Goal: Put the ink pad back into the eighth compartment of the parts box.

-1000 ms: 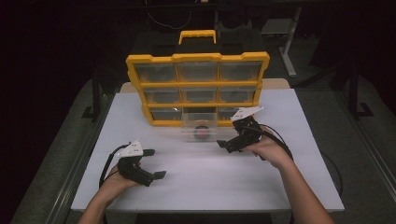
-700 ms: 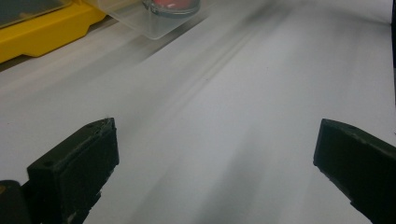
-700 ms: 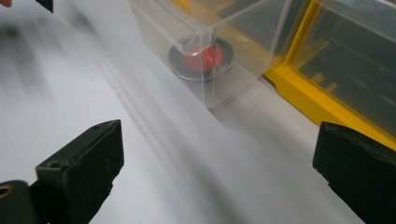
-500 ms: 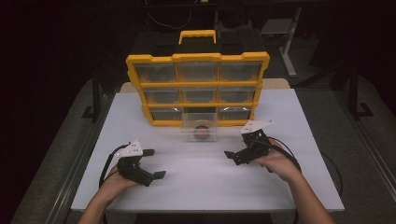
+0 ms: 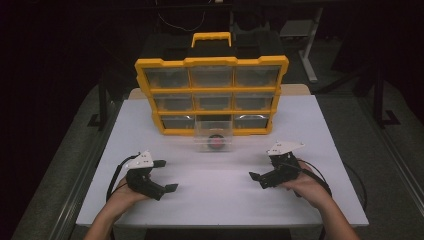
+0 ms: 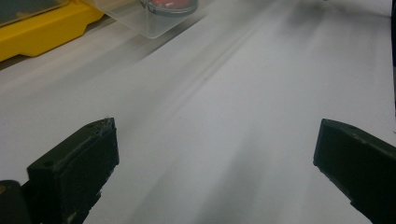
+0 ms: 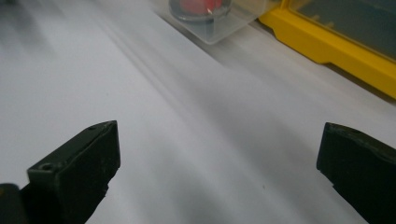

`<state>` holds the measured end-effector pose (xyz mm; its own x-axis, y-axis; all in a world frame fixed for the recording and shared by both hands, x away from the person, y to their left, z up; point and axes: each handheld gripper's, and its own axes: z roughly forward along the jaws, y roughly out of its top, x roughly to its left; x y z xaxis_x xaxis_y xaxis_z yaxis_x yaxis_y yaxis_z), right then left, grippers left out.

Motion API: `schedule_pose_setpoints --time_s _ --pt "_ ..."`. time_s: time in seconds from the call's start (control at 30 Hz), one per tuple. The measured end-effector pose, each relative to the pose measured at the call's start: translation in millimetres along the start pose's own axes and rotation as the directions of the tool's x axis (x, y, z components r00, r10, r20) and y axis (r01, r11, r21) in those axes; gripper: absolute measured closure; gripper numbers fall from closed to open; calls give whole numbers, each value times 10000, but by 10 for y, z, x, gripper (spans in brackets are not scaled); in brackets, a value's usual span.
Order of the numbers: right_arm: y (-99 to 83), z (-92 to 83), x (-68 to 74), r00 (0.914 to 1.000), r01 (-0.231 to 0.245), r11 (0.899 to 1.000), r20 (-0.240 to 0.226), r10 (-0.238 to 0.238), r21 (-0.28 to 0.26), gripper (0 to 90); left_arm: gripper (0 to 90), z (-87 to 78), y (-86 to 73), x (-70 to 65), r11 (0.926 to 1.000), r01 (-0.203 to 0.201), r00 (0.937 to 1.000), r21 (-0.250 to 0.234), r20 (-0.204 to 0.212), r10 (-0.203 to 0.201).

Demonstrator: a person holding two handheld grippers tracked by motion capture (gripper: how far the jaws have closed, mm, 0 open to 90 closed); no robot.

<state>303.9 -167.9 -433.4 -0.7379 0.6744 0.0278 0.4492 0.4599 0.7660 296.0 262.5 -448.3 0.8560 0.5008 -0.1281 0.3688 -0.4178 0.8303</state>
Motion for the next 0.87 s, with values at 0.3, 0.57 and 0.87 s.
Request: schedule_pose_setpoints --time_s 0.3,0.57,0.87 --pt "-154 -33 24 9999 -73 10000 -70 72 -52 0 0 2 -3 4 10000 8 10000 22 -14 -8" --pt "-305 -104 38 9998 -182 9994 -89 179 -294 0 0 2 -13 6 10000 51 10000 9 -51 -51" --pt "-379 -122 36 9997 -182 9994 -166 177 -290 0 0 11 -26 0 9999 -30 9999 157 -134 32"
